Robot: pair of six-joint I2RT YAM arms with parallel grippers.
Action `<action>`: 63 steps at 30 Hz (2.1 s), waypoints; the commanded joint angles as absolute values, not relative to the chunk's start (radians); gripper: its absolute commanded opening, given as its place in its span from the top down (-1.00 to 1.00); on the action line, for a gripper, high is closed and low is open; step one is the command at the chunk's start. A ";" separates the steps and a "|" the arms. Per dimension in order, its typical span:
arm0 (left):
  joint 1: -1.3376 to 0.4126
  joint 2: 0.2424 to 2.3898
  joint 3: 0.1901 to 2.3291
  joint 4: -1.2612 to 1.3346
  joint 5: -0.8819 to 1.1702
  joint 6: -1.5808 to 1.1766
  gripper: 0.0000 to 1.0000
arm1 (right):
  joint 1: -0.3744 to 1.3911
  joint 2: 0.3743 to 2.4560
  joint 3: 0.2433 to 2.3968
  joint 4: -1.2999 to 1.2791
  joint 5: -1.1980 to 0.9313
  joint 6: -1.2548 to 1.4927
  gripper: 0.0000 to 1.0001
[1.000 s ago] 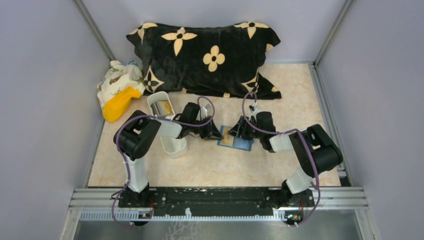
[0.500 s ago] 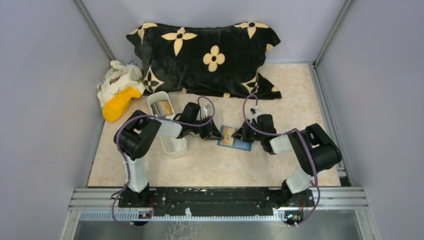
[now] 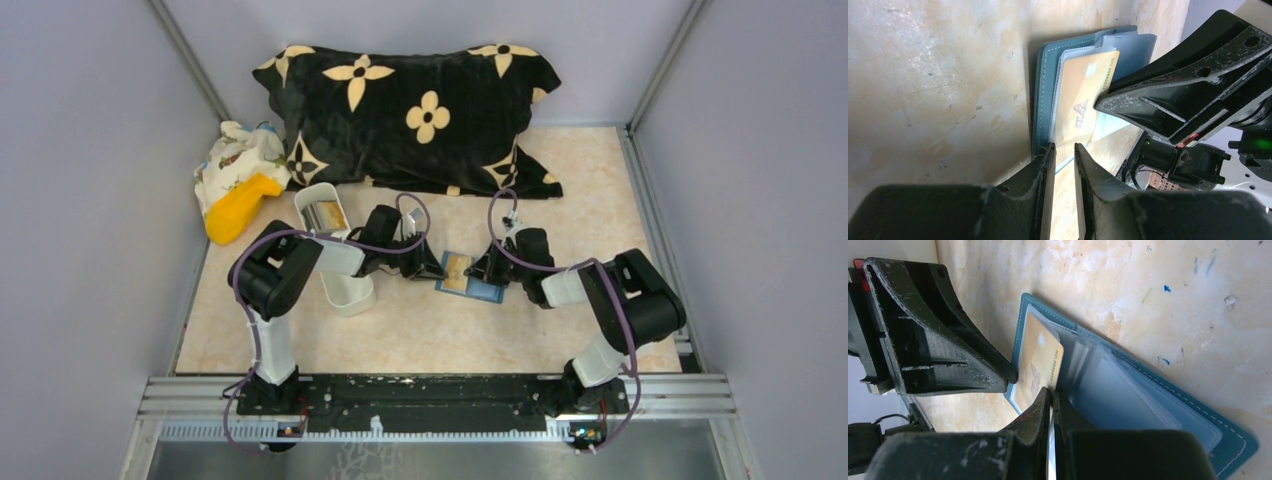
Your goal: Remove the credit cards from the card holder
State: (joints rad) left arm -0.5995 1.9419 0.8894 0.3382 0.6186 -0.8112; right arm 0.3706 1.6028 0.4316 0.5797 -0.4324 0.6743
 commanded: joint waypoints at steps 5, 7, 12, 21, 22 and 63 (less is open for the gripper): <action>-0.608 1.992 0.886 0.285 0.563 -0.779 0.45 | 0.335 1.534 0.429 0.481 -0.402 0.610 1.00; -0.608 1.995 0.885 0.290 0.564 -0.781 0.45 | 0.333 1.529 0.432 0.473 -0.401 0.608 1.00; -0.609 2.000 0.881 0.301 0.563 -0.787 0.45 | 0.327 1.514 0.434 0.452 -0.401 0.600 1.00; -0.609 2.009 0.883 0.311 0.562 -0.793 0.45 | 0.312 1.468 0.431 0.409 -0.399 0.582 0.78; -0.610 2.009 0.884 0.312 0.561 -0.793 0.45 | 0.312 1.467 0.430 0.409 -0.402 0.582 0.78; -0.609 2.017 0.870 0.332 0.572 -0.800 0.47 | 0.308 1.568 0.403 0.574 -0.512 0.655 0.48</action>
State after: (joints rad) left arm -0.6086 1.9697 0.8932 0.3908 0.6334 -0.8238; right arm 0.3157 1.5417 0.4183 0.5083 -0.4873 0.6411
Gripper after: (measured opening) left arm 0.266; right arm 0.273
